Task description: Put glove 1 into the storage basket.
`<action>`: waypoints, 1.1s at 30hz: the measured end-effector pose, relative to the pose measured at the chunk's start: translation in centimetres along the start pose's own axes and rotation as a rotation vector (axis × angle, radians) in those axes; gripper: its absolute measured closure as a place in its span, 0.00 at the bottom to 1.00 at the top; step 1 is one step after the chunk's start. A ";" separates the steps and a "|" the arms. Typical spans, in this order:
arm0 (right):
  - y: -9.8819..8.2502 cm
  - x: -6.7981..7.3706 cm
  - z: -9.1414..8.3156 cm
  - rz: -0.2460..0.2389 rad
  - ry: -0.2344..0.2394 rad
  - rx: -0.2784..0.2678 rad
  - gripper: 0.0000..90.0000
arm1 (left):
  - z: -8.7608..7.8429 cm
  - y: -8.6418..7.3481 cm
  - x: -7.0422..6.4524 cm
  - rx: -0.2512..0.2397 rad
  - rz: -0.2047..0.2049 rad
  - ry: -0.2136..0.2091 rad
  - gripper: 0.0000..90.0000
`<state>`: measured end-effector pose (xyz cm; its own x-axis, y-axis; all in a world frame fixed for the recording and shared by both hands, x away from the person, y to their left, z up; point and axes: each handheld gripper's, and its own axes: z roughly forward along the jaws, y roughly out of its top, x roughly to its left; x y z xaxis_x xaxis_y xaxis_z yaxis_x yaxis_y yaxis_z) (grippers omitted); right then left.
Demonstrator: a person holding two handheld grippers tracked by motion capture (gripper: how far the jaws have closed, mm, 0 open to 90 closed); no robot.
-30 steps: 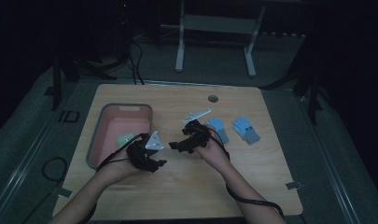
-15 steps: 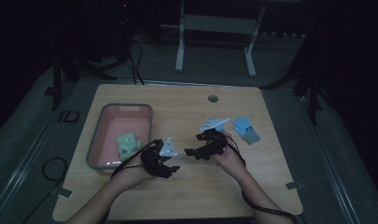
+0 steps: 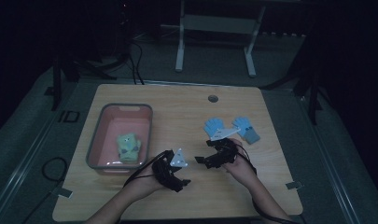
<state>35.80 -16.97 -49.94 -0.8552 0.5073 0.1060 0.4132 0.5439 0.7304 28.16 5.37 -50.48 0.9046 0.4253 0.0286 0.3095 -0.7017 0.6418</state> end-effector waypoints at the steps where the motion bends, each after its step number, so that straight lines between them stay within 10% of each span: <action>1: -0.3 -0.1 -0.1 0.010 -0.008 0.000 0.15 | 0.3 -0.1 -0.1 0.009 0.004 -0.005 0.19; 12: -3.2 -1.3 -1.5 0.090 -0.009 -0.014 0.15 | 2.0 -1.8 -0.6 -0.031 -0.029 0.029 0.03; 15: -3.8 -2.1 -2.4 0.076 -0.061 -0.027 0.26 | 1.9 -3.0 -0.5 -0.104 -0.058 0.071 0.03; 33: -2.3 -8.2 -1.9 0.071 -0.198 -0.046 0.60 | 2.5 -4.7 -1.0 -0.137 -0.037 0.103 0.03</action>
<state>41.30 -23.65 -51.17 -0.7446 0.6669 0.0274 0.4515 0.4731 0.7565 26.54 6.78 -55.47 0.8566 0.5103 0.0767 0.2927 -0.6029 0.7422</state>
